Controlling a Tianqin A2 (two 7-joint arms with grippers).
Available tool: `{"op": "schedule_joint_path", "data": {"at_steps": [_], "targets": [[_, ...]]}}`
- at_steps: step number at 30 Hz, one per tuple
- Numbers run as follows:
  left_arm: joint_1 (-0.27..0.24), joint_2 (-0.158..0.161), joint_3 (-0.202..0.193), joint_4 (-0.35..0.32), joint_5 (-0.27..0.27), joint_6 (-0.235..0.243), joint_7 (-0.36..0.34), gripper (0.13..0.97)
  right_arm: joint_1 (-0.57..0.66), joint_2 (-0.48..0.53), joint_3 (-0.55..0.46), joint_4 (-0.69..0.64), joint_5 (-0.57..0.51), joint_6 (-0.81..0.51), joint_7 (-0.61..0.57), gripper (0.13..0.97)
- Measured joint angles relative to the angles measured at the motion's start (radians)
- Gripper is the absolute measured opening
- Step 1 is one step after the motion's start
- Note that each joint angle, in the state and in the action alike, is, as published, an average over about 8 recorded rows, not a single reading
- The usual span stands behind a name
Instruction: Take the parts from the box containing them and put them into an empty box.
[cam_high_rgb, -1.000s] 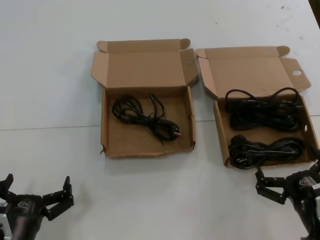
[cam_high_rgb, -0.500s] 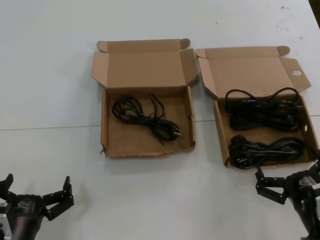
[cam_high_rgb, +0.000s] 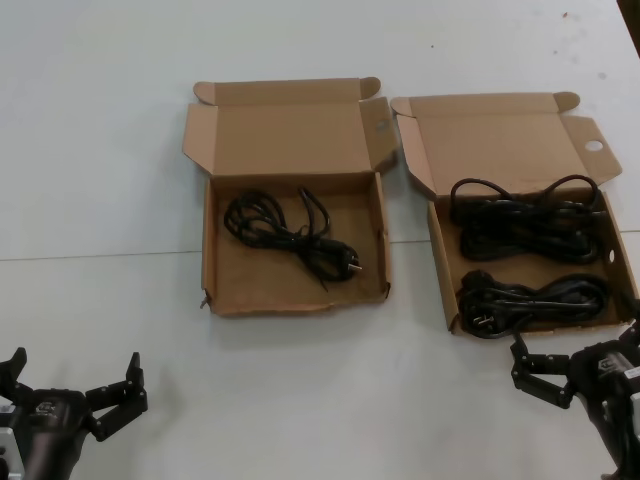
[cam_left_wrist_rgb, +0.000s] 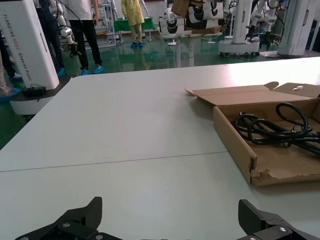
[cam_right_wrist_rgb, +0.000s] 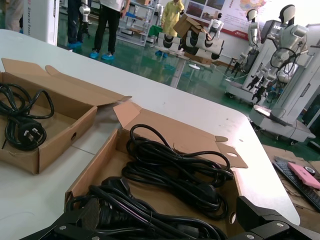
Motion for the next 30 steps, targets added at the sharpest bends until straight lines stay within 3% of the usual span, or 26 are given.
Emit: {"op": "schedule_joint_path", "data": {"at_steps": [30], "targets": [[0.0,0.0,0.0,0.0,0.0,0.0,0.0,0.966,0.0,0.0,0.0,0.0,0.0,0.0,0.0,0.966]]}}
